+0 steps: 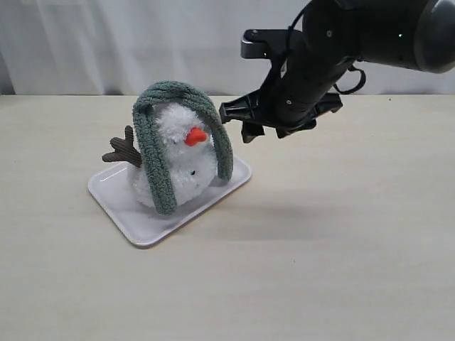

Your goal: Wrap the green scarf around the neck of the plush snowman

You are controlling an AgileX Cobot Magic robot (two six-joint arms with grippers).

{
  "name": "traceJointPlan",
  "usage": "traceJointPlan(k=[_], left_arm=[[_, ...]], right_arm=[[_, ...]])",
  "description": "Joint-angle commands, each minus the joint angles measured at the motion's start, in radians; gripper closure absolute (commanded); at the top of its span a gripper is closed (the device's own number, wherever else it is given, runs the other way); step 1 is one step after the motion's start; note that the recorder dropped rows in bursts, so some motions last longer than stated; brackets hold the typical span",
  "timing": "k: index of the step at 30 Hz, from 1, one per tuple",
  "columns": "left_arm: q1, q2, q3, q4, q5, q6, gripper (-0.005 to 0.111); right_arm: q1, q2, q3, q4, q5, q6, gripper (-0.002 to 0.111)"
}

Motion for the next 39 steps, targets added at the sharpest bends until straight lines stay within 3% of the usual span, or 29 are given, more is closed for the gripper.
traceJointPlan(k=[1, 13, 23, 39], left_arm=[[-0.005, 0.000, 0.002, -0.001, -0.016, -0.002, 0.107], [-0.005, 0.000, 0.002, -0.001, -0.016, -0.002, 0.107], [-0.005, 0.000, 0.002, -0.001, -0.016, -0.002, 0.107], [-0.005, 0.000, 0.002, -0.001, -0.016, -0.002, 0.107]], right_arm=[[-0.047, 0.081, 0.007, 0.106, -0.015, -0.077, 0.059], [-0.089, 0.337, -0.040, 0.175, -0.214, -0.077, 0.060], [-0.097, 0.356, -0.042, 0.203, -0.406, -0.077, 0.060], [-0.097, 0.409, -0.042, 0.220, -0.403, -0.077, 0.060]])
